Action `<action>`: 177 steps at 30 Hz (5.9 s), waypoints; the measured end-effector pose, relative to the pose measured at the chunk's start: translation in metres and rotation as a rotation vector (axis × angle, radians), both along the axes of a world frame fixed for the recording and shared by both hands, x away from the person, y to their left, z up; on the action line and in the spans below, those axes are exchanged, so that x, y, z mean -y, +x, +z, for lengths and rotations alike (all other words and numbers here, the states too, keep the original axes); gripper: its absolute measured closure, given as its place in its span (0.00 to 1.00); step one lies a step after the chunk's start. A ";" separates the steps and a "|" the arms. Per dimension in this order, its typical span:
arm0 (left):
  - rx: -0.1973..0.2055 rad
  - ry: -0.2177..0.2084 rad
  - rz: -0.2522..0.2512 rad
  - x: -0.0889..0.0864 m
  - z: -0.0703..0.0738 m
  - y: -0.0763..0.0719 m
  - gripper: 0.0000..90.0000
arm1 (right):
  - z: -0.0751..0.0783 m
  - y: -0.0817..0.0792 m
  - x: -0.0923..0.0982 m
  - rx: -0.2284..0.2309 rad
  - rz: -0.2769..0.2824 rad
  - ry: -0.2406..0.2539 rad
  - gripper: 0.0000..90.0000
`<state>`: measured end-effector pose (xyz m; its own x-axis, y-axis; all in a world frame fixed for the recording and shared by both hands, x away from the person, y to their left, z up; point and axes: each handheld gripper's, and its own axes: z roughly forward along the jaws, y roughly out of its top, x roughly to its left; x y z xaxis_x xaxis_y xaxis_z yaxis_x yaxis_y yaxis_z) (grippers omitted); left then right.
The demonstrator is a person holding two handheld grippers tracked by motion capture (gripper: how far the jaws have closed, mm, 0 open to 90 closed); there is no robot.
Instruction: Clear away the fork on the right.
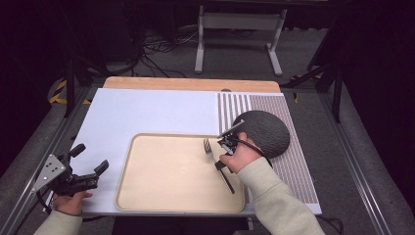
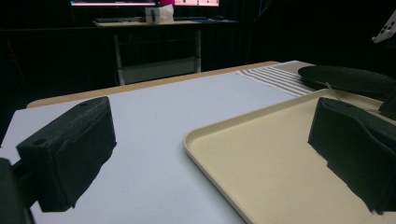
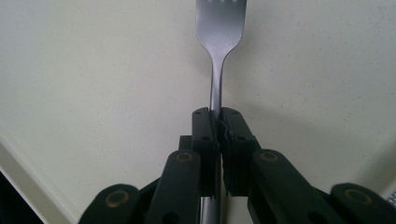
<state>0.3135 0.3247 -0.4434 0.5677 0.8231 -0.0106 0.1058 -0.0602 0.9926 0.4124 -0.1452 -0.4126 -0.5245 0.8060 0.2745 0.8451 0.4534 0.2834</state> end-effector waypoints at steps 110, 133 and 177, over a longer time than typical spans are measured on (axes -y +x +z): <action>0.003 -0.006 0.004 -0.001 0.000 -0.001 0.01 | -0.021 0.035 0.009 0.476 0.397 -0.068 1.00; 0.002 -0.001 0.005 -0.001 0.001 -0.001 0.01 | -0.011 0.034 0.019 0.491 0.350 -0.073 0.94; -0.004 -0.006 -0.008 0.008 0.000 0.007 0.01 | 0.026 -0.038 0.112 0.899 0.158 0.333 0.16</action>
